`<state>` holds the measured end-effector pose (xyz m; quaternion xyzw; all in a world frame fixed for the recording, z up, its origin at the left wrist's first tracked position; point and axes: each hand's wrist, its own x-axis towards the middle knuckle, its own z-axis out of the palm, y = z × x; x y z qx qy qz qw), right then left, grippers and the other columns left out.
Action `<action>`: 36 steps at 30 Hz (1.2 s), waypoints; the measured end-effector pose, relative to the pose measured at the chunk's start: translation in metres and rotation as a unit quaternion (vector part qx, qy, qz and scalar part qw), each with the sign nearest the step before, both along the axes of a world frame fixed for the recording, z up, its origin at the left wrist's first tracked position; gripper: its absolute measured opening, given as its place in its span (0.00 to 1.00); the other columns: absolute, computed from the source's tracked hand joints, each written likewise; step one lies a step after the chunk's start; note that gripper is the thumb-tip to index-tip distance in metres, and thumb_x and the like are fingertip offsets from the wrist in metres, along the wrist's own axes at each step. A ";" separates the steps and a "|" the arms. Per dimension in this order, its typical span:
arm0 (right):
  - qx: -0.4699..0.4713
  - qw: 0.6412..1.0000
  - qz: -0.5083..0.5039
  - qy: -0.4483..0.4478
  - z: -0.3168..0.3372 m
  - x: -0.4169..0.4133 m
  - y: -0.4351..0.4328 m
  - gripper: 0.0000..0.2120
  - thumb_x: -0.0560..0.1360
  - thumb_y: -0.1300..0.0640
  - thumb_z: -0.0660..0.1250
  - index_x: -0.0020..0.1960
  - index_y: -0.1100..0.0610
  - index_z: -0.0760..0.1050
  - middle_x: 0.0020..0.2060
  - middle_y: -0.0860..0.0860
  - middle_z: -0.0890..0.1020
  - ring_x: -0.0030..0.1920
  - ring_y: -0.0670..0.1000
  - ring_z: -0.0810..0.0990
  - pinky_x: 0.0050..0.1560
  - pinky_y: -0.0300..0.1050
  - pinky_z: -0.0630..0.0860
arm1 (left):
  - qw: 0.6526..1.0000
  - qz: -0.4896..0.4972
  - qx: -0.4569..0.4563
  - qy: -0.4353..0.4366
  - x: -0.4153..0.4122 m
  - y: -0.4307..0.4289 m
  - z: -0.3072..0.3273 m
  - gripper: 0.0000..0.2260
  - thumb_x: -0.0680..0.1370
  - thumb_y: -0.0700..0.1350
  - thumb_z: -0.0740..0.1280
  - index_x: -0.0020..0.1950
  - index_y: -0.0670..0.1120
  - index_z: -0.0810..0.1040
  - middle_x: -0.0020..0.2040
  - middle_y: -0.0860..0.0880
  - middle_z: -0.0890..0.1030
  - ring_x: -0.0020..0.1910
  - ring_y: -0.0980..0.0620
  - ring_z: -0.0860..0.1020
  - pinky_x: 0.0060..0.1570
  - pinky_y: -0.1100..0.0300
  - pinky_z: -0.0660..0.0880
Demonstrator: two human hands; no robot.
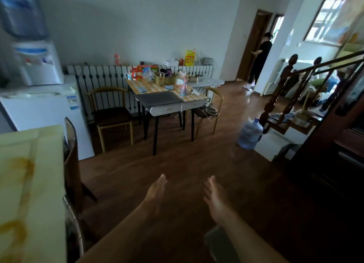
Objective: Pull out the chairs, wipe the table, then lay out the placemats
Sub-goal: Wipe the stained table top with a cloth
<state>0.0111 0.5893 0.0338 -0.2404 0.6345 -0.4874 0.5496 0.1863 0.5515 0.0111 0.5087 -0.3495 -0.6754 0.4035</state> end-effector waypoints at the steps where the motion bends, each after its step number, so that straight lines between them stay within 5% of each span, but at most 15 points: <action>1: -0.003 1.000 0.008 0.003 0.003 -0.002 -0.009 0.25 0.81 0.44 0.52 0.74 0.54 0.62 0.72 0.53 0.68 0.71 0.54 0.67 0.72 0.52 0.62 | 1.000 0.002 0.001 0.004 0.000 -0.005 0.003 0.21 0.82 0.52 0.52 0.73 0.44 0.63 0.73 0.45 0.66 0.71 0.52 0.67 0.66 0.57 0.63; 3: -0.012 1.000 0.024 0.008 0.008 -0.007 -0.028 0.25 0.81 0.44 0.51 0.74 0.55 0.62 0.72 0.53 0.68 0.71 0.54 0.67 0.71 0.52 0.62 | 1.000 0.015 0.000 0.010 -0.001 -0.018 0.008 0.24 0.82 0.52 0.52 0.76 0.43 0.58 0.75 0.43 0.63 0.75 0.47 0.60 0.71 0.52 0.55; 9: -0.044 0.997 0.069 -0.005 0.011 -0.041 -0.107 0.25 0.81 0.45 0.52 0.73 0.57 0.63 0.71 0.53 0.68 0.70 0.54 0.67 0.71 0.50 0.62 | 0.998 0.057 -0.016 0.000 -0.025 -0.085 0.012 0.24 0.82 0.53 0.51 0.76 0.43 0.58 0.74 0.44 0.65 0.75 0.47 0.60 0.73 0.51 0.53; 21: -0.089 0.989 0.111 -0.031 0.031 -0.160 -0.314 0.25 0.82 0.47 0.51 0.74 0.59 0.60 0.71 0.56 0.68 0.70 0.55 0.67 0.72 0.51 0.62 | 0.995 0.093 -0.032 -0.001 -0.139 -0.268 0.050 0.23 0.83 0.51 0.50 0.75 0.42 0.60 0.73 0.43 0.66 0.73 0.45 0.64 0.72 0.51 0.58; 36: -0.077 0.984 0.154 -0.036 0.003 -0.145 -0.605 0.26 0.82 0.46 0.51 0.74 0.60 0.60 0.71 0.56 0.68 0.70 0.56 0.68 0.72 0.52 0.63 | 0.990 0.140 -0.010 -0.012 -0.139 -0.548 0.034 0.23 0.83 0.53 0.50 0.75 0.44 0.60 0.72 0.45 0.68 0.72 0.46 0.65 0.73 0.50 0.59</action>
